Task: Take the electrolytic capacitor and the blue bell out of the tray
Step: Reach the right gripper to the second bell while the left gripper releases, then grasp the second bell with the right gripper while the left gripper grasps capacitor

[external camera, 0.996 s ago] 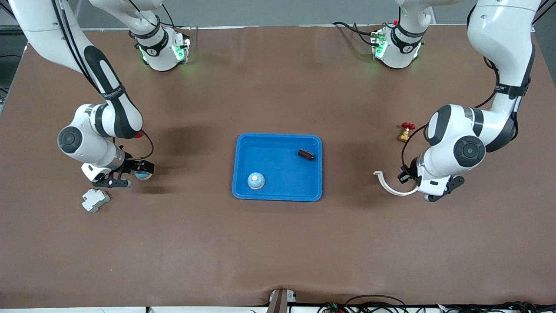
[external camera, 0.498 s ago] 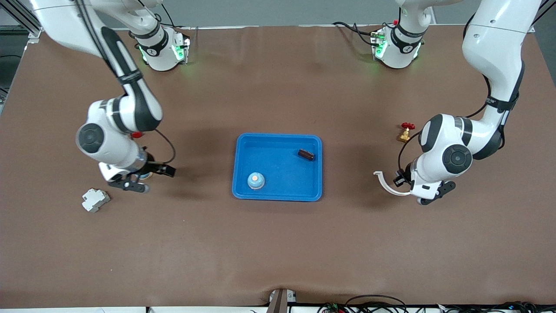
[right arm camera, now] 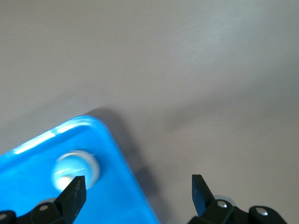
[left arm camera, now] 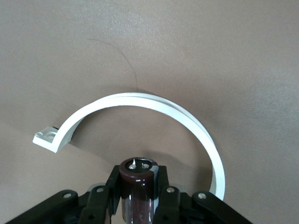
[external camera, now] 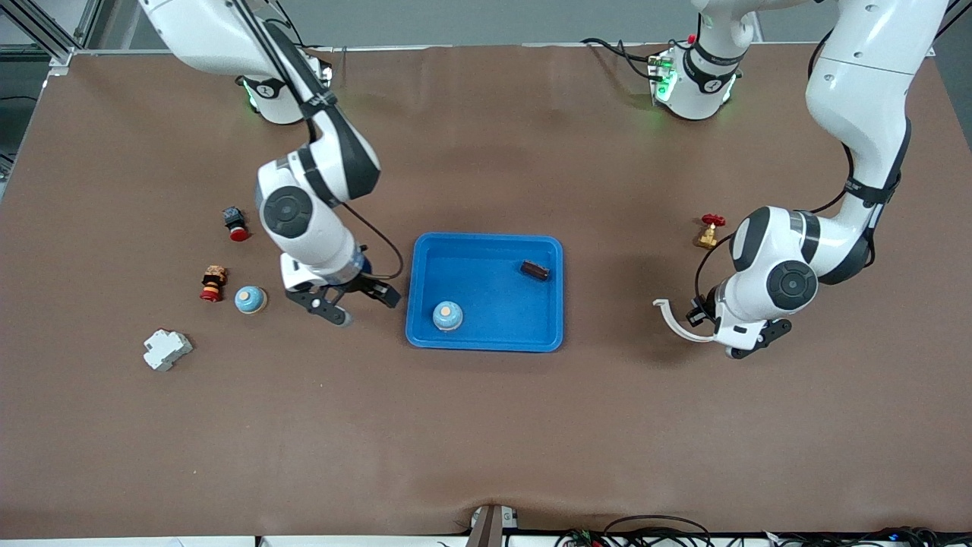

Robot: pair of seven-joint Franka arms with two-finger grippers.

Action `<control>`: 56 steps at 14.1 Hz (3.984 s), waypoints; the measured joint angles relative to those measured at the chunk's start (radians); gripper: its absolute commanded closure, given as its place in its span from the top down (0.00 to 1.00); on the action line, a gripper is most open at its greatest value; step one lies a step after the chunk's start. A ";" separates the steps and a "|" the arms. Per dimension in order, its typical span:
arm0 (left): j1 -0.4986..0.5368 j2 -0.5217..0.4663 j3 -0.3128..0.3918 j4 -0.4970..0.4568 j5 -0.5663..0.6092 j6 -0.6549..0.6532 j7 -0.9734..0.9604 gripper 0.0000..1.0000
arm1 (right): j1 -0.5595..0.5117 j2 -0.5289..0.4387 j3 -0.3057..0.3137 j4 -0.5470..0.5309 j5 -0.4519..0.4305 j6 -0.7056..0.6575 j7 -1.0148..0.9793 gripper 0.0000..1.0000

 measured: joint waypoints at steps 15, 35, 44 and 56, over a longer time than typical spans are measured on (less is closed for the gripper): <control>0.000 0.021 0.000 0.000 0.002 0.001 0.000 0.97 | 0.137 0.309 -0.012 0.300 -0.023 0.002 0.238 1.00; -0.005 -0.066 -0.109 0.285 -0.080 -0.420 -0.106 1.00 | 0.158 0.382 -0.023 0.360 -0.049 0.006 0.243 0.32; -0.048 -0.064 -0.290 0.367 -0.082 -0.442 -0.545 1.00 | 0.167 0.358 -0.020 0.402 -0.046 -0.069 0.253 0.00; -0.290 0.090 -0.292 0.399 -0.039 -0.221 -1.112 1.00 | -0.093 -0.008 -0.031 -0.060 0.009 -0.048 -0.346 0.00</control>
